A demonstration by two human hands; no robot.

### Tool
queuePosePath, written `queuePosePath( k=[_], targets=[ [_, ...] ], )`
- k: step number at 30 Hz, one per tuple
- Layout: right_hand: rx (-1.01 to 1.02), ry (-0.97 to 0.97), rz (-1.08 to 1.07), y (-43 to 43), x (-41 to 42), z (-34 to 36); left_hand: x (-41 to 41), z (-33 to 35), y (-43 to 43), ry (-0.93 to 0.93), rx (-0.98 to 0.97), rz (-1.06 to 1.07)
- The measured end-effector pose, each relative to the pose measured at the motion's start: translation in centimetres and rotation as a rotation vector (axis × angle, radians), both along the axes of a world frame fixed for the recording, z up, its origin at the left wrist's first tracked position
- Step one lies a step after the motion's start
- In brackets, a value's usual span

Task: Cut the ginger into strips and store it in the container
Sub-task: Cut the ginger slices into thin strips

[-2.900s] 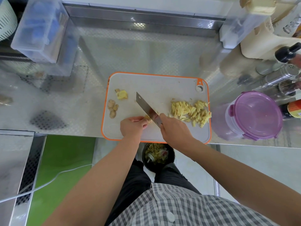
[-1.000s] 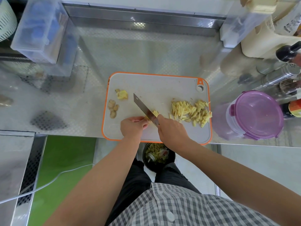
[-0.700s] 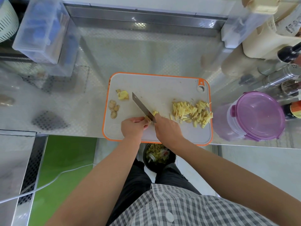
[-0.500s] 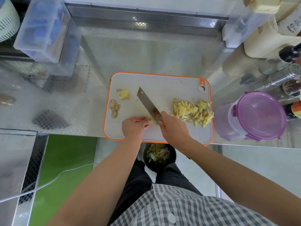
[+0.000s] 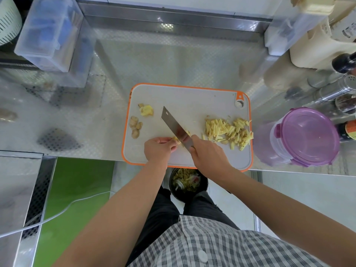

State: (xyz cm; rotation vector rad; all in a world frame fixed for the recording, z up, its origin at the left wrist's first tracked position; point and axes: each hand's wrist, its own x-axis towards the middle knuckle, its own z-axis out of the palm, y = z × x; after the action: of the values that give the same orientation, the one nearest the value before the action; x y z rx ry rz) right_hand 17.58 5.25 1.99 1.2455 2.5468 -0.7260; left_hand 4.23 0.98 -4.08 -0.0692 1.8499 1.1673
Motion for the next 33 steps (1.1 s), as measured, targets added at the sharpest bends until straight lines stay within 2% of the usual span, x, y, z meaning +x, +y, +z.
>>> queuePosePath(
  k=[14,23,33],
  targets=[
    [0.013,-0.096,-0.003,0.0,-2.2,-2.1,-0.1,-0.2,0.0,0.018,-0.003,-0.008],
    [-0.022,0.015,-0.041,0.5,-0.9,-1.1,0.0,0.0,-0.3,-0.025,0.047,0.021],
    [-0.002,-0.033,0.006,0.0,-0.7,-0.4,0.3,0.2,-0.3,-0.037,0.075,0.063]
  ],
)
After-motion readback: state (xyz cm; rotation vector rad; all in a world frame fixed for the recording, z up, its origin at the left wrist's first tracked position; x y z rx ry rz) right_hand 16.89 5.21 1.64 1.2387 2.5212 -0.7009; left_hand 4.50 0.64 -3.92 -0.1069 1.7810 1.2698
